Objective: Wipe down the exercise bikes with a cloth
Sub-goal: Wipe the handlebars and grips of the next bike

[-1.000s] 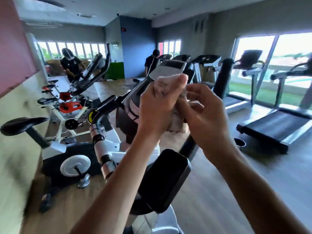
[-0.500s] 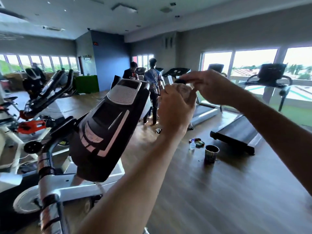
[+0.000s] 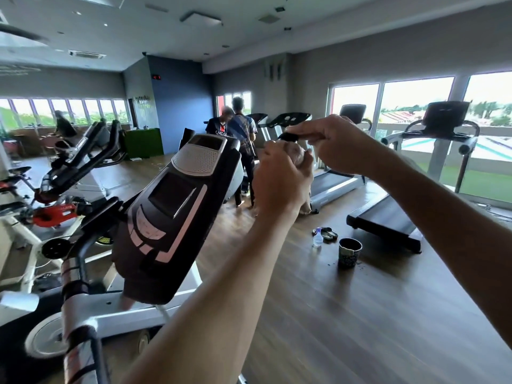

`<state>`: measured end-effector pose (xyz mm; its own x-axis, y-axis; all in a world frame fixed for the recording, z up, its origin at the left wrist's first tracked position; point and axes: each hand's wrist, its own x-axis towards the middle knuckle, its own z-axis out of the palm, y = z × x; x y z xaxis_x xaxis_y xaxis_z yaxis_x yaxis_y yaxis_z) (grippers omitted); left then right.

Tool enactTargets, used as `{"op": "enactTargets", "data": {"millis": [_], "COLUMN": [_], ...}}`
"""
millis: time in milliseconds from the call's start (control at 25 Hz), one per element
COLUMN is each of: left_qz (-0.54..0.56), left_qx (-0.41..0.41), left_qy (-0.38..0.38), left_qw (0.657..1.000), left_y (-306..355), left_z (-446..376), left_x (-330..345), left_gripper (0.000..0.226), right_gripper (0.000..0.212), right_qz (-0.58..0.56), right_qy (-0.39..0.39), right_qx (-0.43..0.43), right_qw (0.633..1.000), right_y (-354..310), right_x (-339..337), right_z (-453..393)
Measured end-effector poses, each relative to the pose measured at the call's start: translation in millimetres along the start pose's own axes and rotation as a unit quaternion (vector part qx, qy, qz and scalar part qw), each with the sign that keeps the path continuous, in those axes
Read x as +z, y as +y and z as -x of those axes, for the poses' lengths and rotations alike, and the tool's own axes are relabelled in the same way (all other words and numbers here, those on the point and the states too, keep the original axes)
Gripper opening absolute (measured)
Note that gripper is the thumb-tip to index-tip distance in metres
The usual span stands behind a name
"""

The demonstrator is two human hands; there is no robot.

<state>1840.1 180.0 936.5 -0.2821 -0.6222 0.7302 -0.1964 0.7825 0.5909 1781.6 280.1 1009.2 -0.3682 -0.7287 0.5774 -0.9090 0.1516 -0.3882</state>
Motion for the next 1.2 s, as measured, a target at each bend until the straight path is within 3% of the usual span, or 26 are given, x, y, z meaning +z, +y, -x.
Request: {"op": "enactTargets", "data": {"millis": [200, 400, 680, 880, 1040, 1200], "left_qz": [-0.019, -0.075, 0.038, 0.051, 0.035, 0.065], "left_qx": [-0.015, 0.029, 0.000, 0.007, 0.036, 0.026], "left_qy": [-0.006, -0.036, -0.030, -0.020, -0.062, -0.072], "left_qw": [1.000, 0.996, 0.999, 0.998, 0.997, 0.995], "left_y": [6.7, -20.3, -2.2, -10.0, -25.3, -13.6], "left_z": [1.1, 35.2, -4.0, 6.1, 27.4, -1.6], "left_x": [-1.7, -8.4, -6.2, -5.7, -13.7, -8.6], "left_gripper": [0.057, 0.055, 0.050, 0.051, 0.045, 0.041], "right_gripper": [0.067, 0.071, 0.057, 0.045, 0.044, 0.045], "right_qz": [-0.019, -0.031, 0.011, 0.008, 0.010, 0.032], "right_qy": [0.020, 0.038, 0.045, 0.063, 0.094, 0.080], "right_qx": [0.006, 0.003, -0.017, -0.026, -0.025, -0.032], "right_qw": [1.000, 0.999, 0.999, 0.998, 0.995, 0.996], "right_y": [-2.3, 2.5, 7.8, 8.0, 10.7, 11.7], "right_x": [3.7, 9.2, 9.2, 11.7, 15.2, 17.5], "right_z": [6.0, 6.3, -3.3, -4.4, -2.4, -5.8]}}
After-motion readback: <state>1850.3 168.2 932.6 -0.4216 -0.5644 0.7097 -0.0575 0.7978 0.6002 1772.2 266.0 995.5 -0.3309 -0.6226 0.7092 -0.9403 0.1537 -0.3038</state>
